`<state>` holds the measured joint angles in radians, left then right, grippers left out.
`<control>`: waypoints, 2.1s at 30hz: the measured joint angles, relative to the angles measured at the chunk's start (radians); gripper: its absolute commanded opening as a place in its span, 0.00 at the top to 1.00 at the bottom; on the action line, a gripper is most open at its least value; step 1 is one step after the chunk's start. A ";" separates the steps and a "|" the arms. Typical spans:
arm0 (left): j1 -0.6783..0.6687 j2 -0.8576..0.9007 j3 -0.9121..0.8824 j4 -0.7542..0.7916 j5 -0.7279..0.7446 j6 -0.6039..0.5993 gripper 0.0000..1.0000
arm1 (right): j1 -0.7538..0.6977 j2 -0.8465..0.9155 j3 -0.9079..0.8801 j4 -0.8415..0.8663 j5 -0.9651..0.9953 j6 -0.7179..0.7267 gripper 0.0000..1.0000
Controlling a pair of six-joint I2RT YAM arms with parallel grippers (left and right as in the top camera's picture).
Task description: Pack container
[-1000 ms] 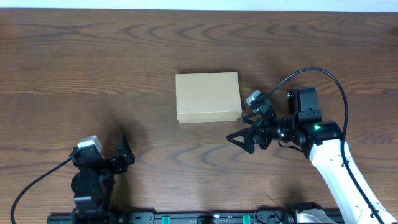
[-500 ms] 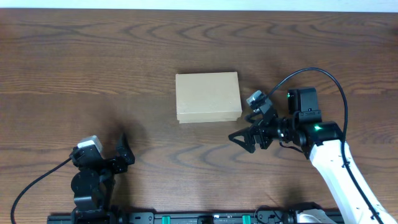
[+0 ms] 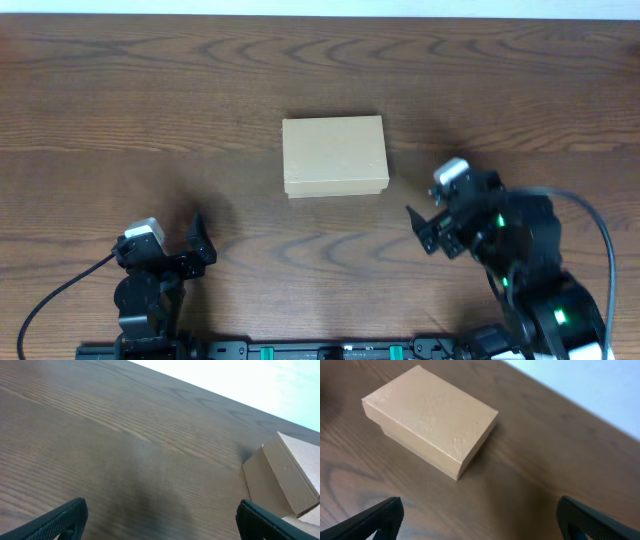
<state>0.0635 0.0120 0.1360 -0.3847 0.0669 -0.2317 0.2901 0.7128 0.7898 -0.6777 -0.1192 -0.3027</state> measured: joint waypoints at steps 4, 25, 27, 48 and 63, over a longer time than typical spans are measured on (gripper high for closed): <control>0.000 0.000 0.000 0.000 0.000 0.000 0.05 | 0.085 -0.144 -0.044 -0.011 0.080 -0.001 0.01; 0.000 0.000 0.000 0.000 0.000 0.000 0.05 | 0.184 -0.687 -0.647 0.172 0.143 0.437 0.01; 0.000 0.000 0.000 0.000 0.000 0.000 0.05 | 0.185 -0.698 -0.647 0.174 0.146 0.451 0.01; 0.000 0.000 0.000 0.000 0.000 0.000 0.05 | 0.185 -0.698 -0.647 0.174 0.145 0.478 0.01; 0.000 0.000 0.000 0.000 0.000 0.000 0.05 | 0.185 -0.698 -0.647 0.174 0.145 0.478 0.01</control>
<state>0.0639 0.0116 0.1360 -0.3847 0.0666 -0.2317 0.4755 0.0143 0.1425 -0.5041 0.0261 0.1757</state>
